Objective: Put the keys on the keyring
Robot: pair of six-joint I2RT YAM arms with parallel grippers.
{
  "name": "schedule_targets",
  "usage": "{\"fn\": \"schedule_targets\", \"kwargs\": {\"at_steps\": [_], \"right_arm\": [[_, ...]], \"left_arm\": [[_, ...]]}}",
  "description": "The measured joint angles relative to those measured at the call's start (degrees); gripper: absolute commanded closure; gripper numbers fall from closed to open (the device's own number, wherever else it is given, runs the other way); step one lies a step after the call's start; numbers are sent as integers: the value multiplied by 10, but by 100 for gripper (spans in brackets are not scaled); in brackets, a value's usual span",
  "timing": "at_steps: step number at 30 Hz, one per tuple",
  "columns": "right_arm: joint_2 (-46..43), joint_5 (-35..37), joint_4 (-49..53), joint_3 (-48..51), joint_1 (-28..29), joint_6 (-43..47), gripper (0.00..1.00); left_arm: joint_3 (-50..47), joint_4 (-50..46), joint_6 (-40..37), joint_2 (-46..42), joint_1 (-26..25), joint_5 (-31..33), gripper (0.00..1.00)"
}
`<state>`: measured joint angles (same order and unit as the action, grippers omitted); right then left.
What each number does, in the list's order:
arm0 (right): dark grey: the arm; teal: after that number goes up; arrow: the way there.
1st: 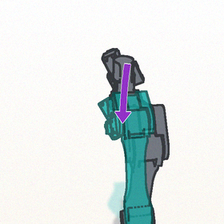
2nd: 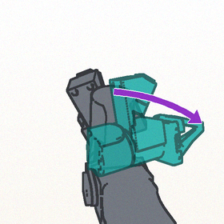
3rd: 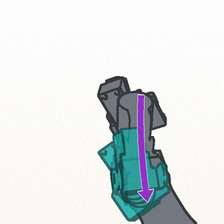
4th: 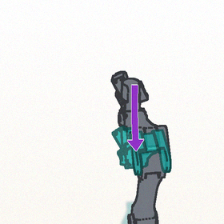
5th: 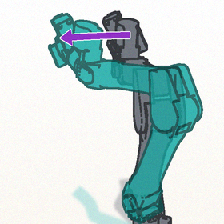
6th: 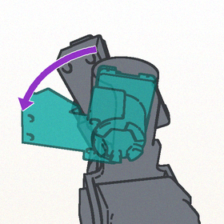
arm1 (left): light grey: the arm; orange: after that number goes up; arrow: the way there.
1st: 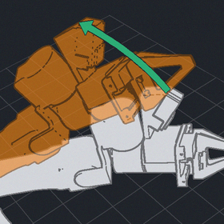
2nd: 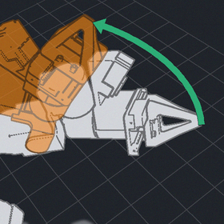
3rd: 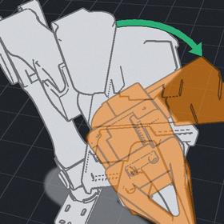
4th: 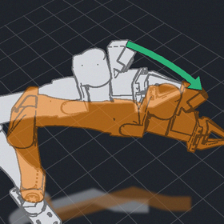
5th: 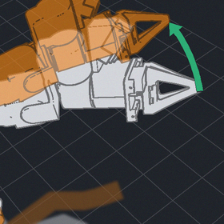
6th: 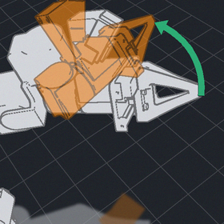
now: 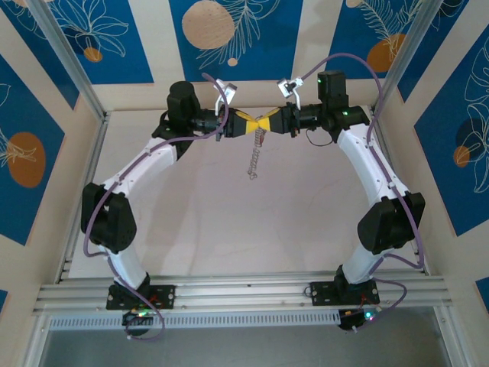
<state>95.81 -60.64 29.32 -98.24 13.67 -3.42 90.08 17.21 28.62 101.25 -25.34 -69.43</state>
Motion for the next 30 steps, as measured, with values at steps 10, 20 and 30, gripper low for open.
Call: {"fn": "schedule_targets", "kwargs": {"at_steps": [10, 20, 30], "right_arm": [[-1, 4, -27, 8, -3, -25, 86], [-19, 4, -63, 44, -15, -58, 87], [-21, 4, -103, 52, -17, -89, 88]], "left_arm": [[-11, 38, 15, 1, 0, 15, 100], [-16, 50, 15, 1, 1, 43, 100], [-16, 63, 30, 1, 1, 50, 100]]}}
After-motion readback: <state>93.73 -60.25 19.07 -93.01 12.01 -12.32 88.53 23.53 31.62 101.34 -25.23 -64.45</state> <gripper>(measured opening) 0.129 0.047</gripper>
